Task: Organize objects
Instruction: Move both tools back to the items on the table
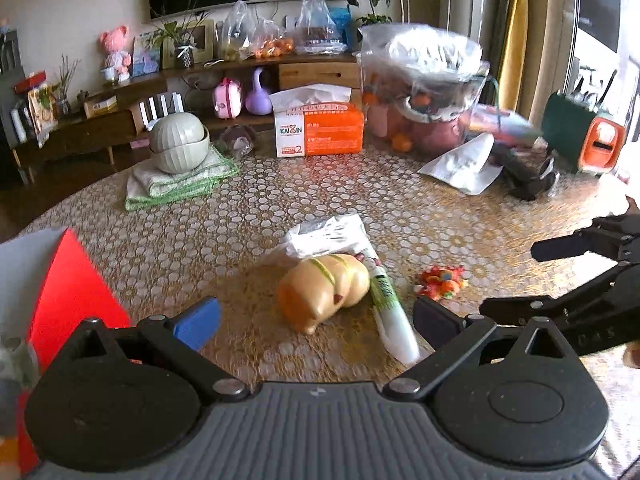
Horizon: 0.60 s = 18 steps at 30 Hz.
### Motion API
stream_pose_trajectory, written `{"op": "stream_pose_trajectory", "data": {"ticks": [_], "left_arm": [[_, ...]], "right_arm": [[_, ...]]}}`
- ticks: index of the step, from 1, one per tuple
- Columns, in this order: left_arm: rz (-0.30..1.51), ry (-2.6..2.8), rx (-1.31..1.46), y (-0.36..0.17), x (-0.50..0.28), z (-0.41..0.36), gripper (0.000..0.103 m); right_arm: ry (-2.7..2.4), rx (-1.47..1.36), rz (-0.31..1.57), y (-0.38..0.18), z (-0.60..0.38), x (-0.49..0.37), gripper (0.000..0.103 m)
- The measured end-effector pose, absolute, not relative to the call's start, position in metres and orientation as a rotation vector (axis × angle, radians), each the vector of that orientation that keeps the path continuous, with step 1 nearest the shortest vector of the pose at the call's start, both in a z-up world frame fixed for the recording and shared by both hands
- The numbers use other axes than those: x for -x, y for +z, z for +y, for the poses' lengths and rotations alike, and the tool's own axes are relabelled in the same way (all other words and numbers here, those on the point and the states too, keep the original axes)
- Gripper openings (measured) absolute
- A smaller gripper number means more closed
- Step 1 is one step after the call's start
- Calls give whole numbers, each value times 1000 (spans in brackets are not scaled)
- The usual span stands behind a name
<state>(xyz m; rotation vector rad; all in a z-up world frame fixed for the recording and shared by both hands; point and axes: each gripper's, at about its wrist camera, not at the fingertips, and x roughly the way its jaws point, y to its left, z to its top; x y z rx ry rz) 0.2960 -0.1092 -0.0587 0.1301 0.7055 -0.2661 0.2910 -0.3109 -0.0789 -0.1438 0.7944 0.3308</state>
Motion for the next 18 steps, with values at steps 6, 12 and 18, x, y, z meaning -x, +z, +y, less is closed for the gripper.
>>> {"op": "stream_pose_trajectory", "data": {"ticks": [6, 12, 18], "left_arm": [[730, -250, -171, -75, -324, -118, 103], [761, -251, -128, -89, -342, -114, 103], [769, -269, -115, -97, -351, -116, 103]], "right_arm": [[359, 135, 805, -91, -309, -306, 89], [383, 119, 817, -101, -305, -315, 85], [394, 101, 820, -106, -298, -321, 76]]}}
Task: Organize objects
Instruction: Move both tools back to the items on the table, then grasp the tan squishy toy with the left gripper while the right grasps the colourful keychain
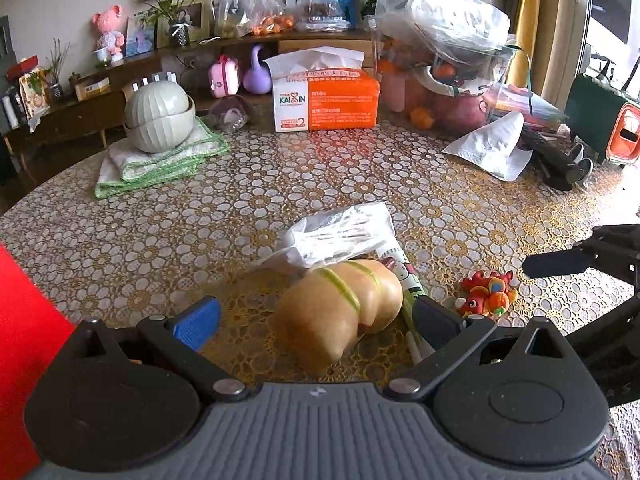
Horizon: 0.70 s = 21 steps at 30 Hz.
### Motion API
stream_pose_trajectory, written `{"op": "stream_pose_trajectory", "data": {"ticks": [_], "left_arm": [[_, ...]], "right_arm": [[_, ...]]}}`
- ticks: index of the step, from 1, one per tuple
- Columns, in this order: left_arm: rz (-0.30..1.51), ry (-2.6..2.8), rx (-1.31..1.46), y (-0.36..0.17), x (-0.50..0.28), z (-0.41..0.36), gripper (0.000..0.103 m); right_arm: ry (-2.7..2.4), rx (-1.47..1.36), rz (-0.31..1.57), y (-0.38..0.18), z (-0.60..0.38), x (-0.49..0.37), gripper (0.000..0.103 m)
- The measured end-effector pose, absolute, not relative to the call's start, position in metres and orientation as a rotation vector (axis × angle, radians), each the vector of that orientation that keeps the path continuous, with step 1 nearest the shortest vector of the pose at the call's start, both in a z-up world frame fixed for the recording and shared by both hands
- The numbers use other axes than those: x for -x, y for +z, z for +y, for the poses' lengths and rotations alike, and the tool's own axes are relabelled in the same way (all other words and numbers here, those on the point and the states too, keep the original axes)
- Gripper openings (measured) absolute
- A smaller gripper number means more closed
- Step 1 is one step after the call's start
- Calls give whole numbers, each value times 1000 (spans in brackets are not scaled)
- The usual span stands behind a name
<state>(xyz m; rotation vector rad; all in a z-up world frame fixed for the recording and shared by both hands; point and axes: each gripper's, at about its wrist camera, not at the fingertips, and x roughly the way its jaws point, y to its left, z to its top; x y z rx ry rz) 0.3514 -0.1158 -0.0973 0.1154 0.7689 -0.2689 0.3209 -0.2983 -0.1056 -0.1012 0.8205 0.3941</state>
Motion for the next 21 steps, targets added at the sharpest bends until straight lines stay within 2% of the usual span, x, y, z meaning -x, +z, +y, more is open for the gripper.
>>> {"op": "stream_pose_trajectory", "data": {"ticks": [4, 8, 14, 17, 18, 21], "left_arm": [[771, -279, -123, -102, -354, -119, 103], [756, -279, -129, -102, -354, -120, 103], [739, -281, -116, -100, -352, -119, 101], [733, -318, -114, -97, -348, -120, 82], [733, -322, -124, -97, -347, -121, 67], [716, -328, -139, -94, -342, -123, 65]], "right_arm": [[396, 101, 817, -107, -296, -322, 74], [386, 101, 811, -106, -295, -321, 64], [378, 86, 810, -105, -296, -317, 59], [366, 83, 810, -104, -296, -314, 59], [364, 82, 811, -103, -297, -313, 59], [356, 73, 814, -102, -298, -307, 58]]}}
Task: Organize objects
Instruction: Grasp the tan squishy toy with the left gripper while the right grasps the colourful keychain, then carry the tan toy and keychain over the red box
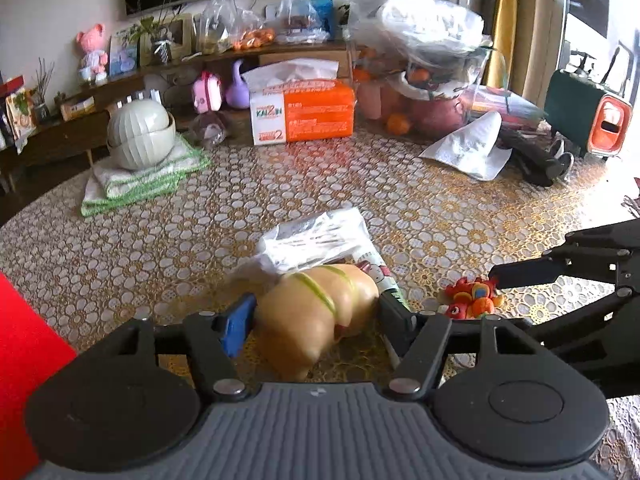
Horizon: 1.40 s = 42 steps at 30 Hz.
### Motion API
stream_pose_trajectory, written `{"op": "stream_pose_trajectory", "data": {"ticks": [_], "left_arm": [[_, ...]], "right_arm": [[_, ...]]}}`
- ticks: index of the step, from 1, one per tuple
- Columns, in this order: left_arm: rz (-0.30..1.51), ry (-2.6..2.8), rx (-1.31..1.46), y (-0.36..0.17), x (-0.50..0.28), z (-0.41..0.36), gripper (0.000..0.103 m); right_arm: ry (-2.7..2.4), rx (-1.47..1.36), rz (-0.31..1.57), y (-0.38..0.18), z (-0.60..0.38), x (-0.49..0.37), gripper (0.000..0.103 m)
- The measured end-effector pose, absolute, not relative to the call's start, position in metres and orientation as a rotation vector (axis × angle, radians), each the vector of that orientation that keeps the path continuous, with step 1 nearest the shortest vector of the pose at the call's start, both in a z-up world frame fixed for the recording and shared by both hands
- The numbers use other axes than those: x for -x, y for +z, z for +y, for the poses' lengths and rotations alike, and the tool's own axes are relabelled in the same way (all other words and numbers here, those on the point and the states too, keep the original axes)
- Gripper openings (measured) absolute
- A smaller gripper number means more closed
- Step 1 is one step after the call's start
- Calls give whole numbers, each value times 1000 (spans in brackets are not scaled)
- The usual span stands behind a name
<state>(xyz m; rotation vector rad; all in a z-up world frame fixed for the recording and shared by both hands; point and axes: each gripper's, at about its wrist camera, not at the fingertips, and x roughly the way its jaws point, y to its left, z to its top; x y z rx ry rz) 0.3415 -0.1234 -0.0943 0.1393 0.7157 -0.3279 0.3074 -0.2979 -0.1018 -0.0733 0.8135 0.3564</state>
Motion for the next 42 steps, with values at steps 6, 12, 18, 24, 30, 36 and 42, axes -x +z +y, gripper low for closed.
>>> {"op": "stream_pose_trajectory", "data": {"ticks": [6, 12, 18, 24, 30, 36, 42], "left_arm": [[694, -352, -123, -86, -326, -123, 62], [696, -359, -100, -77, -304, -118, 61], [700, -366, -89, -66, -278, -109, 61], [702, -372, -74, -52, -252, -99, 61], [703, -383, -63, -33, -225, -88, 61], [695, -383, -48, -12, -198, -67, 61], [682, -368, -51, 3, -176, -41, 61]], "right_arm": [[350, 50, 806, -91, -302, -292, 55], [347, 59, 795, -80, -303, -270, 54], [352, 47, 778, -60, -305, -245, 54], [370, 38, 759, -37, -300, -220, 54], [411, 50, 723, -11, -287, -195, 54], [441, 73, 693, 11, -266, -172, 54], [484, 95, 676, 28, -239, -157, 54]]}}
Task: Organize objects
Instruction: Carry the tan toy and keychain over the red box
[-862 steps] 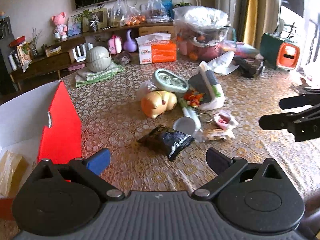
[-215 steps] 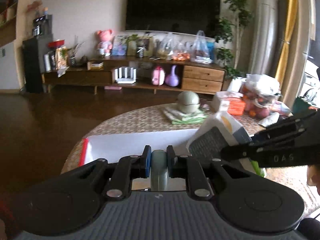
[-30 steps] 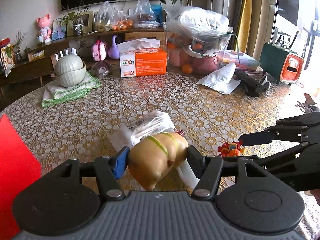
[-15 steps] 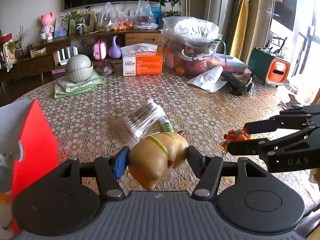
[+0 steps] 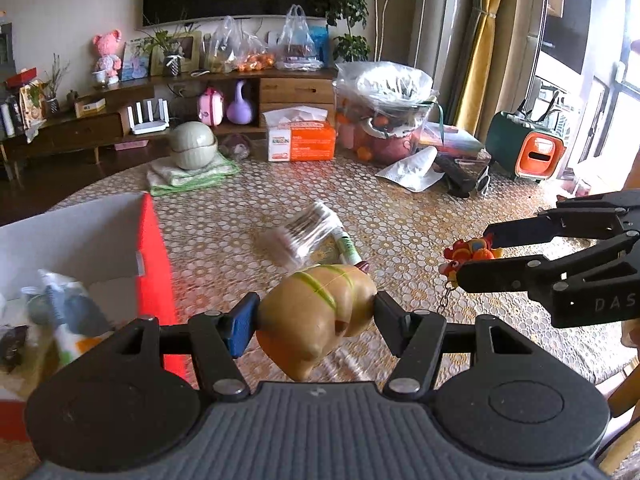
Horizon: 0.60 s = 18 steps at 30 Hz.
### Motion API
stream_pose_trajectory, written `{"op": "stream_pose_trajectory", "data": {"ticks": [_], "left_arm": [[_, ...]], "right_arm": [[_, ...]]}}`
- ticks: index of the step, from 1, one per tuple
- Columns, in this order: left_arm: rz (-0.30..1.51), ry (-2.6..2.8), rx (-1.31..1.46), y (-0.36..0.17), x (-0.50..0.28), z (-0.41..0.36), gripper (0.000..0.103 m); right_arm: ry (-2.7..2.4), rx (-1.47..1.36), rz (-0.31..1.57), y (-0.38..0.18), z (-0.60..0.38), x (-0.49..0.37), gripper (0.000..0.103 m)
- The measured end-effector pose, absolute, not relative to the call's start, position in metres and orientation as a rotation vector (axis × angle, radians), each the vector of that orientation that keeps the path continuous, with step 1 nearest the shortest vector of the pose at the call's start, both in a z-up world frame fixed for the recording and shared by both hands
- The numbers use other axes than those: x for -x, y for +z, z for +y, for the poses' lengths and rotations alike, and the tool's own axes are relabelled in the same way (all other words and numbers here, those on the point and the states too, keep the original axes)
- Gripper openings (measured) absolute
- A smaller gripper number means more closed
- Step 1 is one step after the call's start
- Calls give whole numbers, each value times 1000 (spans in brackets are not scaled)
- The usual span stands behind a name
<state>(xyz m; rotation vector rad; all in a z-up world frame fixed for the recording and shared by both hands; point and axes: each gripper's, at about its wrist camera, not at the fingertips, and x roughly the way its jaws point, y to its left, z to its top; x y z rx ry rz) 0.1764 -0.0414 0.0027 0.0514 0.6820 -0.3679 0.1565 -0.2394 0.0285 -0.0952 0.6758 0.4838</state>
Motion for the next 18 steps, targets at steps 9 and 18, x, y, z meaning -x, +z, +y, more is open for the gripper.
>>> {"op": "stream_pose_trajectory", "data": {"ticks": [9, 18], "left_arm": [[662, -335, -57, 23, -149, 0, 61], [648, -288, -57, 33, -129, 52, 61]], "right_arm": [[556, 129, 658, 45, -191, -149, 54], [622, 177, 636, 53, -135, -152, 54]]}}
